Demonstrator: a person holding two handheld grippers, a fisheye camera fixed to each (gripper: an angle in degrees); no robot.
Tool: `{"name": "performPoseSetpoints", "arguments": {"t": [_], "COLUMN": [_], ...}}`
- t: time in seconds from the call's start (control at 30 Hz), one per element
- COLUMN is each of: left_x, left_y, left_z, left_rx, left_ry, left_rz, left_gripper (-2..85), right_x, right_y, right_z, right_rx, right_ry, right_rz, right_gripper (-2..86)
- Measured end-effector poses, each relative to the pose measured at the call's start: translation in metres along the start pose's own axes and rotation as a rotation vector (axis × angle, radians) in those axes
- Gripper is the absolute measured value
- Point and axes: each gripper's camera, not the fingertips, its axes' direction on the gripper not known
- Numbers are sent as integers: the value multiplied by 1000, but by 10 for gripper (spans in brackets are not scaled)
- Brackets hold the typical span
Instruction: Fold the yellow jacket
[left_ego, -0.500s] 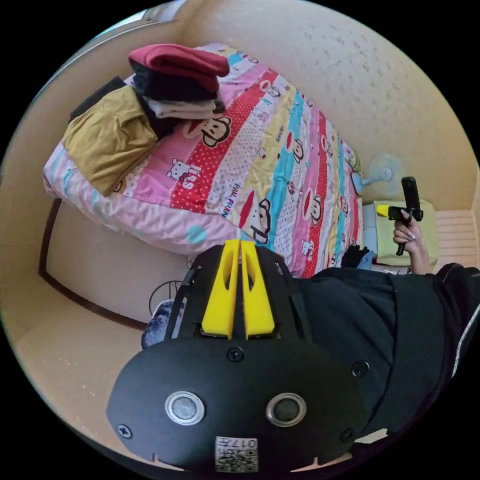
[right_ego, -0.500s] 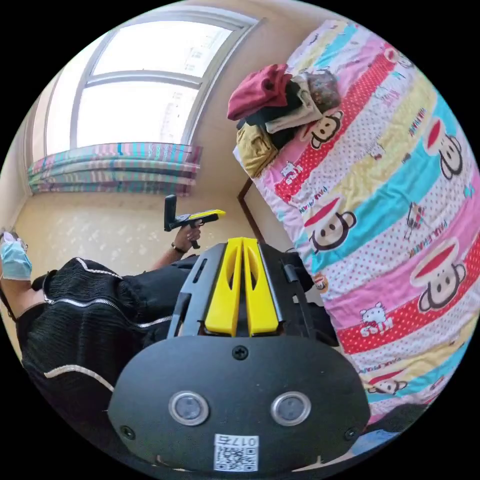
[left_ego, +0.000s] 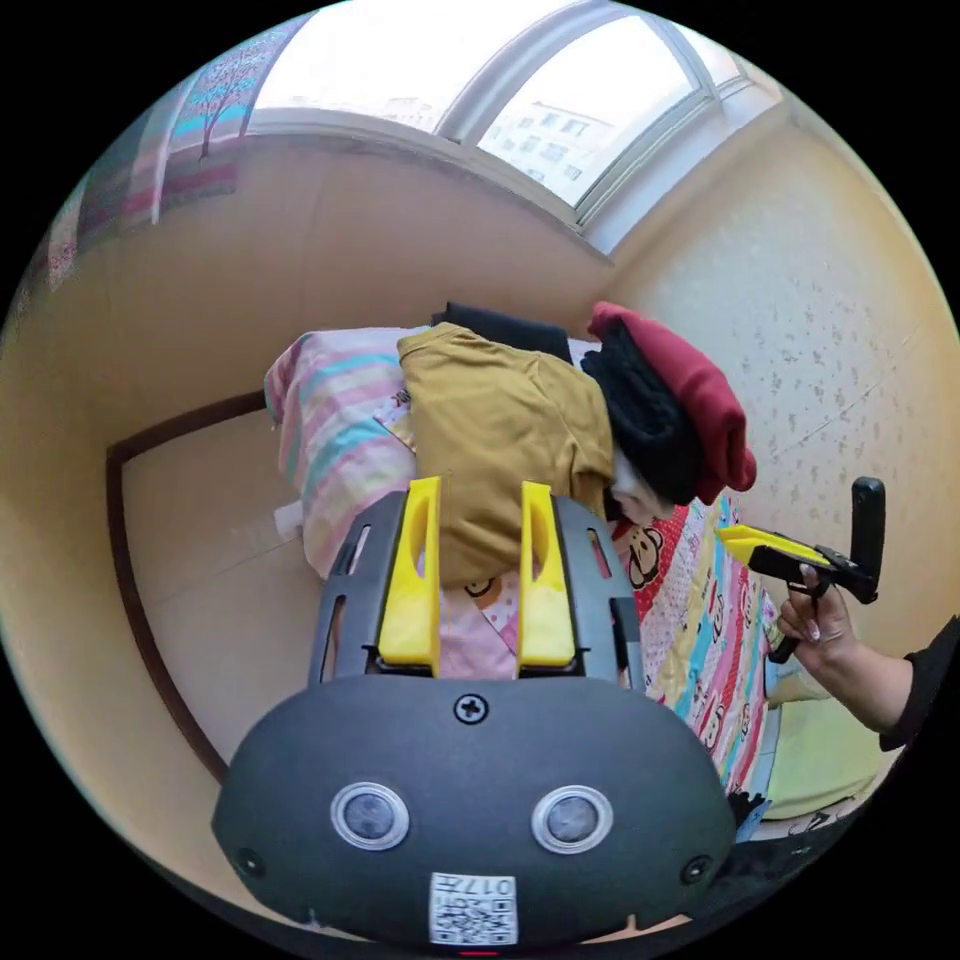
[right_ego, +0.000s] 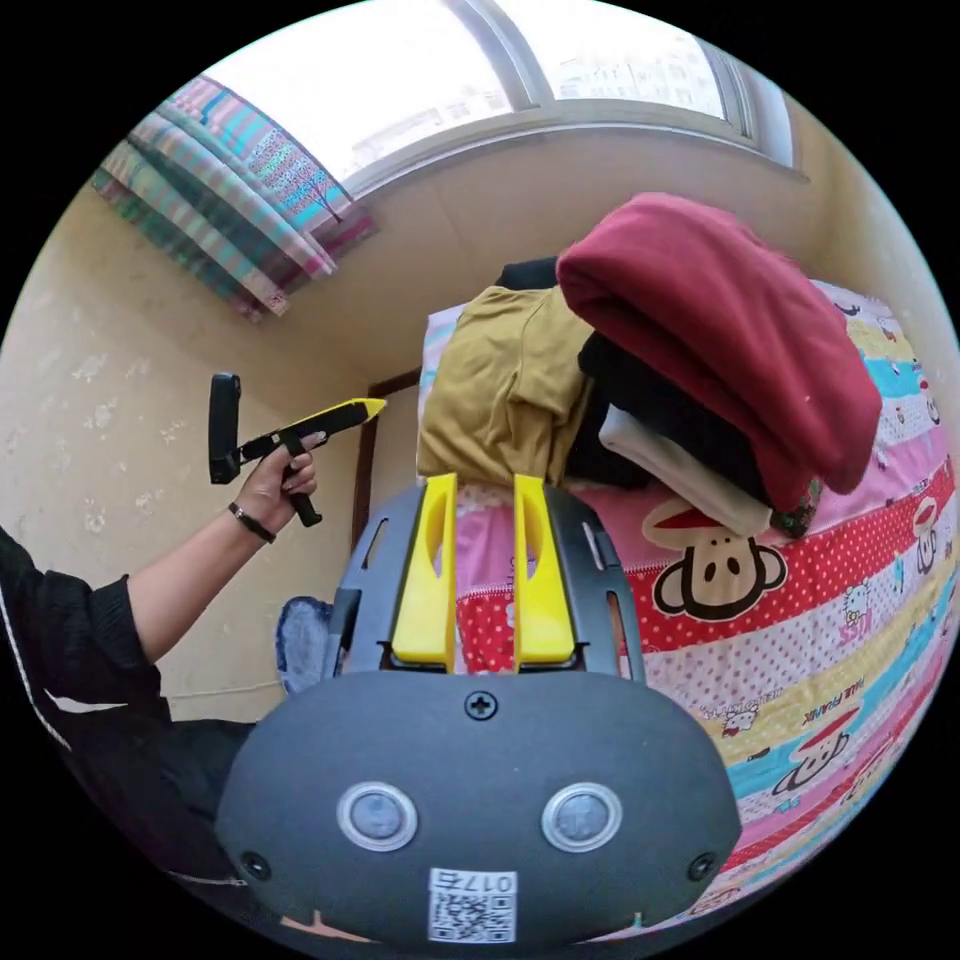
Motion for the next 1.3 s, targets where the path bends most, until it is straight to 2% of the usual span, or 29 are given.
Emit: {"name": "performPoseSetpoints", "arguments": {"t": [0.13,0.27,0.33,0.47,0.57,0.63,0.73,0.83,0.97,1.03,1.1,1.13,1.2,1.3], "left_x": [-45,-68,-91,-114,-101,-60,-9,52,136,190,230,257,303,376], "left_y": [29,54,66,57,32,15,1,-6,-10,-21,-37,-49,-69,-95], "left_z": [105,129,141,152,143,119,82,43,13,9,17,26,42,64], "left_rx": [-152,-26,12,-74,-190,-213,-220,-205,-233,-246,-253,-256,-272,-304], "left_ry": [79,86,153,220,173,157,303,427,656,902,1099,1203,1285,1253], "left_rz": [-42,-105,-218,-282,-115,139,350,527,783,913,983,1018,1074,1157], "left_gripper": [144,139,127,83,68,64,61,60,60,61,63,64,68,81], "right_x": [8,13,10,-9,-20,-35,-68,-86,-88,-79,-67,-67,-80,-110], "right_y": [-19,-29,-24,-10,10,25,59,113,233,298,391,413,480,542], "right_z": [55,110,111,84,34,-9,-91,-184,-319,-371,-431,-444,-489,-529], "right_rx": [-30,-158,-124,-124,-114,-74,-1,136,440,625,917,976,1104,1189], "right_ry": [85,96,94,26,-84,-123,-130,-171,-238,-310,-394,-395,-277,-20], "right_rz": [28,29,53,49,99,63,-77,-126,-115,-43,14,6,-40,-57], "right_gripper": [96,71,52,35,30,28,25,22,21,20,20,19,18,18]}}
